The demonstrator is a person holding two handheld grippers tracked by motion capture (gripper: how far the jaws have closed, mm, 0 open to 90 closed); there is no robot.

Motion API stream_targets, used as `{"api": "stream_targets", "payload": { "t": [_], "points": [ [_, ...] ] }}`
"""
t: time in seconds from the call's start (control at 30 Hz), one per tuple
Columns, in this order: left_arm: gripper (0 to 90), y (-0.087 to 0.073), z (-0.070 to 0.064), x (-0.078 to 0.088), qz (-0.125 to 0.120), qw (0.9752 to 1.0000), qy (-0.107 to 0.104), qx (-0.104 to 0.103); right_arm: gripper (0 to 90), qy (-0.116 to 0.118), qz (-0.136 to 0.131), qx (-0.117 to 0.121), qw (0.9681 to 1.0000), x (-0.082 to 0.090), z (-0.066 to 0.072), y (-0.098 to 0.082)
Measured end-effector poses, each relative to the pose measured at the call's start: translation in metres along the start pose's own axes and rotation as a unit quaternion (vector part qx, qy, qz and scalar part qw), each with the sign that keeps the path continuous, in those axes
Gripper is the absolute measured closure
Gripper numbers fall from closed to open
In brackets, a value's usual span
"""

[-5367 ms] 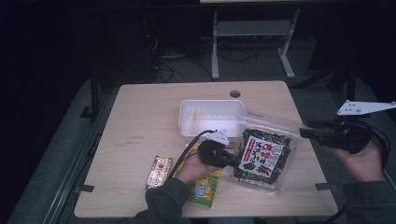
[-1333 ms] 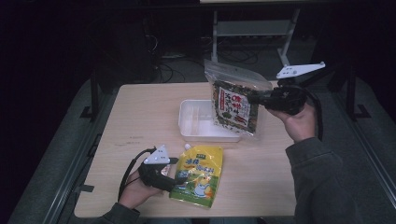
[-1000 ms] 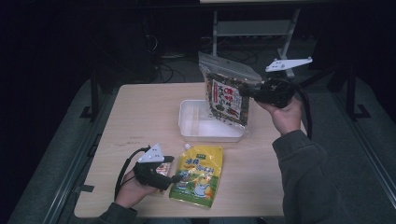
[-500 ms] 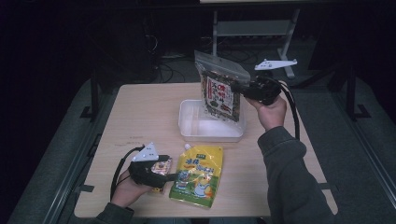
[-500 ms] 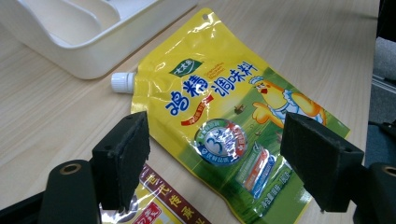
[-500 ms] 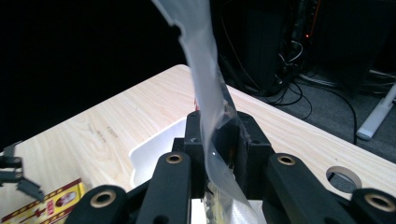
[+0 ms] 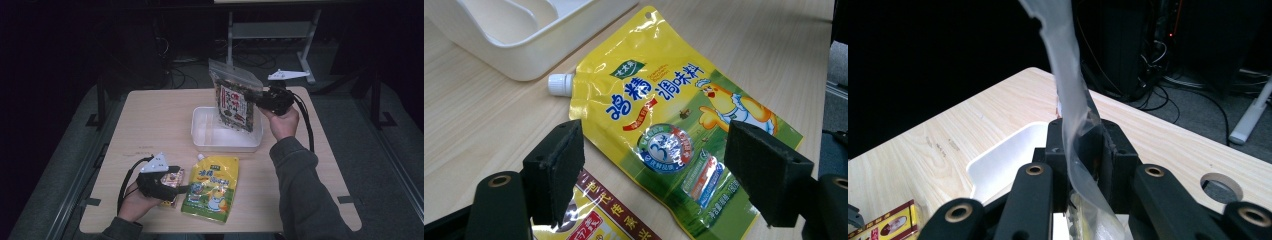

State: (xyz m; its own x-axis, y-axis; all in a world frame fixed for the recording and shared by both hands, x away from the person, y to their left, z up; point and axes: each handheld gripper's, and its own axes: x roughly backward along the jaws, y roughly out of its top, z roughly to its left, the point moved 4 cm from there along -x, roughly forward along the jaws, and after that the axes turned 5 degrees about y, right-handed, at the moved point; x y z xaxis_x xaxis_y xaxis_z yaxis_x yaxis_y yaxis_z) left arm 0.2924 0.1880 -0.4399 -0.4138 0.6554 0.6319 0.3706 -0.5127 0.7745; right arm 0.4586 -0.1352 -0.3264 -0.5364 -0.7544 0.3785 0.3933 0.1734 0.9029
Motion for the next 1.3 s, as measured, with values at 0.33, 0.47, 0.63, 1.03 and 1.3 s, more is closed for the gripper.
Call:
{"api": "stream_targets", "payload": {
  "t": [0.33, 0.47, 0.63, 1.03, 1.3],
  "points": [
    [23.8, -0.001, 0.002, 0.0, 0.002, 1.0, 0.0, 0.002, 76.8, 0.003, -0.005, -0.009, 0.9999, -0.007, -0.008, -0.015],
    [23.8, -0.002, 0.004, 0.001, 0.003, 1.0, 0.003, 0.004, 76.7, 0.007, -0.011, -0.013, 0.9998, -0.006, -0.012, -0.021],
    [23.8, -0.003, 0.005, 0.001, 0.003, 1.0, 0.006, 0.006, 76.4, 0.013, -0.019, -0.019, 0.9996, -0.005, -0.016, -0.029],
    [23.8, -0.004, 0.008, 0.002, 0.004, 0.9999, 0.012, 0.009, 75.0, 0.014, -0.007, -0.024, 0.9996, -0.003, -0.024, -0.033],
    [23.7, -0.005, 0.008, 0.002, 0.007, 0.9998, 0.015, 0.008, 66.9, 0.009, 0.006, -0.033, 0.9994, 0.001, -0.024, -0.034]
  ]
}}
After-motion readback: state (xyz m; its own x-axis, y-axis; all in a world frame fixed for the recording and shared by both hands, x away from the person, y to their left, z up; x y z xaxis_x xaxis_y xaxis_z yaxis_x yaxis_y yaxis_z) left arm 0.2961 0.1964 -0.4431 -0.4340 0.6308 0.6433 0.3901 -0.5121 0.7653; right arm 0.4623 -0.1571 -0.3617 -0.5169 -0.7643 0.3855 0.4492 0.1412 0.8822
